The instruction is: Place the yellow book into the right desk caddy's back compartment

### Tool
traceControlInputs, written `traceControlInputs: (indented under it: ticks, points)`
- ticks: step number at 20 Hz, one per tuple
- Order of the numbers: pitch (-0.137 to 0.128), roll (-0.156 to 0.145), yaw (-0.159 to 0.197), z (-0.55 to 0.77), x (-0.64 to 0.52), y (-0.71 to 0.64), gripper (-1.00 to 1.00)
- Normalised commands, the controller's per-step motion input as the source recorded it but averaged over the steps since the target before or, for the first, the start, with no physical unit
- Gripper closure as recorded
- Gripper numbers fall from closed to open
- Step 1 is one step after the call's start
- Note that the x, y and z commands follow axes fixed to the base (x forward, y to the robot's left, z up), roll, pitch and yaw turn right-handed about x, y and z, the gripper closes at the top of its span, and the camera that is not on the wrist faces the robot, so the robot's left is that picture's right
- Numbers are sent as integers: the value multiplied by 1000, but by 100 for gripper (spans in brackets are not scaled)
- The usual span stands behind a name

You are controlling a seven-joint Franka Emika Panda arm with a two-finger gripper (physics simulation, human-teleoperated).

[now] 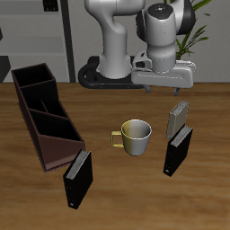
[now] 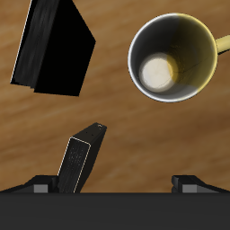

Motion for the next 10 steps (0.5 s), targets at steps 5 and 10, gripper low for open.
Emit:
traceControlInputs:
  ticks: [5,10]
  points:
    - [-10,31,-77,-165,-166,248,-100]
    - [-1,40,0,-145,-57,274,-100]
